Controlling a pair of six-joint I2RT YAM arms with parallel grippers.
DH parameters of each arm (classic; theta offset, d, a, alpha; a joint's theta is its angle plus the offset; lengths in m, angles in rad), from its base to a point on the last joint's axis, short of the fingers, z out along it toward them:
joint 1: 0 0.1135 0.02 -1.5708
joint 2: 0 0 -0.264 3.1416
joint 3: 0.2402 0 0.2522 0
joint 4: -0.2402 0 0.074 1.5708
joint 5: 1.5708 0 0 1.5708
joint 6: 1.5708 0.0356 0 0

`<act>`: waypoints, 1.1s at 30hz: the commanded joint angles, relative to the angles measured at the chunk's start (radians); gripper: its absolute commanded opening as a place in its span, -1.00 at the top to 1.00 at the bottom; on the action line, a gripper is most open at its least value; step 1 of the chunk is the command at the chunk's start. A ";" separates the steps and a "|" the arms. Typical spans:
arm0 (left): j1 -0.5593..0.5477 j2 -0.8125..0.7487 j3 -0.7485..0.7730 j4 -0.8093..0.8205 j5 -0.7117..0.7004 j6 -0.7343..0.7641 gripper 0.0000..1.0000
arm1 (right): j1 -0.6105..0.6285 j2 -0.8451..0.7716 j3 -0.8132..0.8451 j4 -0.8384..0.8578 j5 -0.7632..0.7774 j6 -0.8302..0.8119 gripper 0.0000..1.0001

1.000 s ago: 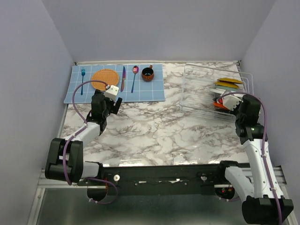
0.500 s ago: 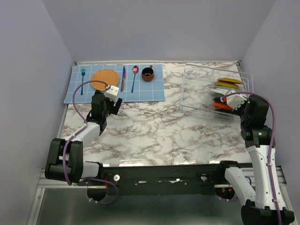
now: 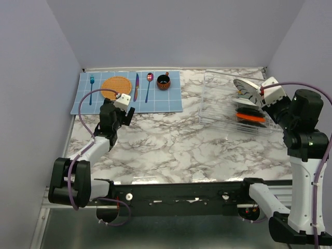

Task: Unload the plates from the dish rack
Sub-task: Unload the plate from the dish rack, then place the plate at the center of the board.

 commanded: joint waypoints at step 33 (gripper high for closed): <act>0.111 0.159 0.553 -0.435 1.305 -0.368 -0.82 | 0.211 0.334 -0.068 0.107 -0.826 0.517 0.99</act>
